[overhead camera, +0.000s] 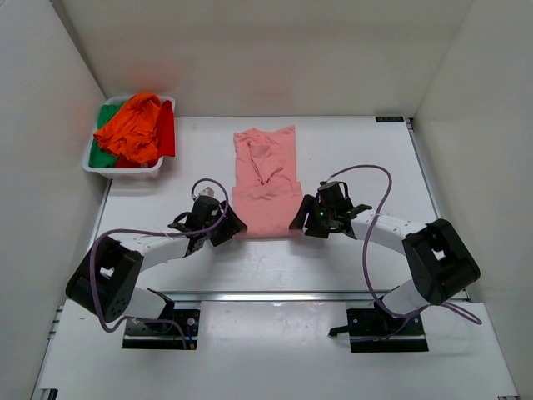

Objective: Fold and stack the t-shirts
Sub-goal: Grab one side of the 2/3 rectangular tshirt with both arms, then fold the long partially folded tshirt into a neat square

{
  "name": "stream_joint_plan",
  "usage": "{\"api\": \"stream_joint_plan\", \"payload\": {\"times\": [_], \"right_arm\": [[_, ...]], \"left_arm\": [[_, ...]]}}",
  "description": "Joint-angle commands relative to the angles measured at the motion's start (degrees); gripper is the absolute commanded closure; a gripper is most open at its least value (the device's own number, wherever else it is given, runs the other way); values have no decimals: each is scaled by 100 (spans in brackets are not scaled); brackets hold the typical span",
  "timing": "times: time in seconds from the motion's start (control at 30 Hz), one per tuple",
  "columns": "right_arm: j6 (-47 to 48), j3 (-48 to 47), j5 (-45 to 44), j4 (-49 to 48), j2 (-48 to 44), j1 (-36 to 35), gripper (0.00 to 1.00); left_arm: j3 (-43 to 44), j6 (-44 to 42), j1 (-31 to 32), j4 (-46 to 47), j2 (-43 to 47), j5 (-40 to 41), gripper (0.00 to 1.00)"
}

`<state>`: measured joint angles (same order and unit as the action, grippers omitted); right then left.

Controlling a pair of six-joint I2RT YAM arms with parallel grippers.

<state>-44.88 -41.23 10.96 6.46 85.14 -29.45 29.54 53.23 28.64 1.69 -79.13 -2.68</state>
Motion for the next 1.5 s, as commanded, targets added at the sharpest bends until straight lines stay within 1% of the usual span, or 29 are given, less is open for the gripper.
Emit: {"api": "stream_joint_plan", "payload": {"times": [0.0,0.03,0.07,0.1,0.13,0.17,0.2,0.23,0.33,0.43,0.5,0.6,0.63,0.67,0.7,0.73,0.77,0.8,0.83,0.93,1.03,1.1,1.13,1.2,1.23,1.3,1.37,1.4,1.47], "right_arm": [[-310,115,-15,-584,204,27,43],[-284,63,-15,-602,274,36,44],[-293,71,28,-593,362,36,44],[-310,89,-15,-593,380,27,51],[-302,107,46,-758,450,45,68],[-337,89,38,-751,442,45,80],[-285,63,64,-743,450,36,100],[-241,54,90,-682,450,-7,100],[-109,71,-6,-138,162,-235,100],[-134,535,108,118,-365,-525,100],[-178,765,64,398,-961,-745,100],[-485,1257,-68,830,-1778,-1386,100],[-686,1467,-85,865,-2147,-1684,100],[-1010,1695,-181,953,-2334,-2061,100],[-1179,1811,-217,928,-2666,-2256,100],[-1459,2038,-235,953,-2974,-2475,100],[-1714,2136,-357,1041,-3273,-2773,100],[-1865,2198,-410,1076,-3354,-2863,100],[-1866,2190,-515,1199,-3573,-2995,100],[-1691,1936,-534,1595,-3864,-2813,100],[-1111,1409,-403,1929,-3752,-2207,100],[-577,970,-61,2008,-3628,-1523,100],[-470,890,71,1956,-3462,-1372,100],[-84,557,318,1903,-3215,-863,100],[14,398,319,1859,-3041,-747,100],[321,135,555,1781,-2741,-318,100],[558,-34,818,1640,-2399,51,100],[638,-243,872,1587,-2275,297,100],[832,-525,942,1543,-1942,589,100]], "left_arm": [[-36,407,167,418,-85,259,28],[-106,486,159,472,-93,259,30],[-150,539,168,585,-102,259,36],[-168,574,194,613,-137,259,49],[-159,592,177,630,-172,259,64],[-176,548,168,657,-181,259,76],[-238,661,150,726,-164,259,93],[-273,688,150,701,-146,259,100],[-317,592,273,229,142,110,100],[-641,460,414,-413,757,-117,100],[-1036,573,607,-827,1651,-75,100],[-1406,889,1168,-1819,2960,259,100],[-1677,1186,1266,-1900,3435,207,100],[-1793,1320,1406,-2040,3657,50,100],[-2055,1547,1485,-2207,4121,-13,100],[-2110,1715,1530,-2348,4578,-66,100],[-2171,1812,1678,-2662,4765,29,100],[-2128,1779,1662,-2935,5184,30,100],[-2006,1796,1479,-3199,5519,13,100],[-1629,1464,786,-3684,6005,-215,100],[-1031,1033,117,-3660,5875,-434,100],[-705,856,-121,-3301,5603,-637,100],[-617,838,-218,-3029,5367,-698,100],[-292,715,-79,-2685,4891,-463,100],[-91,584,26,-2466,4516,-392,100],[279,330,45,-2123,3899,-330,100],[420,206,-261,-1491,3119,-600,100],[456,170,-324,-1331,2967,-715,100],[753,30,-534,-857,2265,-708,100]]}}
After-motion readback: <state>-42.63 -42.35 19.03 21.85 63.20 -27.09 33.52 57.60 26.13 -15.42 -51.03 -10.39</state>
